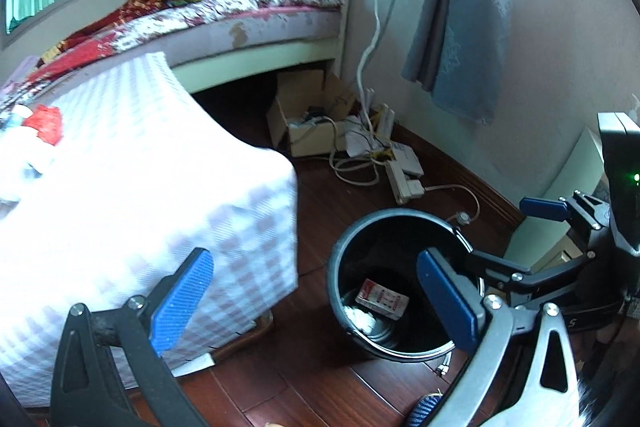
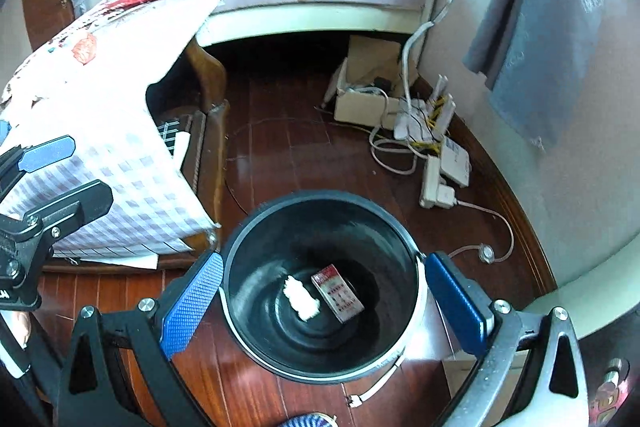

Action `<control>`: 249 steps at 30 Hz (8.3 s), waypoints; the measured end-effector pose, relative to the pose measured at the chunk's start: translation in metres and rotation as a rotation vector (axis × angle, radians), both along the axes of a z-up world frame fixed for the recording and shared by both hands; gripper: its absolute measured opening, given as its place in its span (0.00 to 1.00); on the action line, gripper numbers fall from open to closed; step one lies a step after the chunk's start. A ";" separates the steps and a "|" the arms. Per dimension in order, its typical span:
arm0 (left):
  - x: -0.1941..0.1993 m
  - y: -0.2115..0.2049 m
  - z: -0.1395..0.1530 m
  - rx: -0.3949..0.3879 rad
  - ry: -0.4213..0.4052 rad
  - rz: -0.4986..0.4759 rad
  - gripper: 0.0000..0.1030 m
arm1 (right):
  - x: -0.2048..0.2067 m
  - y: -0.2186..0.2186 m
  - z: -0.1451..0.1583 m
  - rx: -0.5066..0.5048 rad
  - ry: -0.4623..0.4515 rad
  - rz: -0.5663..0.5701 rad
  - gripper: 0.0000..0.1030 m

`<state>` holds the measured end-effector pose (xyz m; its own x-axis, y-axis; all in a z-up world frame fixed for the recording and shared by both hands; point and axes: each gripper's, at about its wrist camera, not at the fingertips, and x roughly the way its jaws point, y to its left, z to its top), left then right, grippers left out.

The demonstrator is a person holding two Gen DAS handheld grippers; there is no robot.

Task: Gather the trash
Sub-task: 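Move both tools back over the items on the bed, then grasp the blue sock with the left tool while the right tool grasps the clear plastic bag, then carry sock and plastic bag over the bin and open both tools, then move both tools back over the items on the bed, then grasp the yellow cloth with the left tool while the right tool grasps the blue face mask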

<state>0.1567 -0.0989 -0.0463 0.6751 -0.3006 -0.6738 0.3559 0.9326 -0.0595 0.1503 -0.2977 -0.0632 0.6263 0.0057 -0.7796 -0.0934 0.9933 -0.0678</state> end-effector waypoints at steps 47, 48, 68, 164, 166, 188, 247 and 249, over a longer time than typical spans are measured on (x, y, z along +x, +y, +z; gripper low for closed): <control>-0.006 0.398 0.022 0.003 -0.081 0.767 0.90 | 0.096 0.370 0.059 0.093 -0.197 0.480 0.99; -0.001 0.406 0.018 -0.015 -0.063 0.770 0.85 | 0.100 0.374 0.058 0.104 -0.194 0.489 0.99; 0.012 0.411 0.017 -0.080 -0.068 0.689 0.38 | 0.108 0.383 0.051 0.243 -0.121 0.589 0.32; 0.010 -0.001 -0.003 -0.010 0.005 -0.021 0.99 | 0.016 -0.011 -0.002 -0.022 -0.008 -0.069 0.99; 0.009 0.006 0.003 -0.015 -0.009 -0.006 0.99 | 0.016 -0.003 0.004 -0.023 -0.026 -0.054 0.99; -0.001 0.071 0.028 -0.026 -0.064 0.129 0.99 | 0.026 0.074 0.042 0.007 -0.128 0.089 0.99; 0.069 0.360 0.012 -0.022 0.011 0.580 0.82 | 0.163 0.393 0.030 0.110 -0.001 0.534 0.76; 0.075 0.360 0.010 -0.035 0.029 0.568 0.79 | 0.165 0.390 0.028 0.119 0.011 0.528 0.69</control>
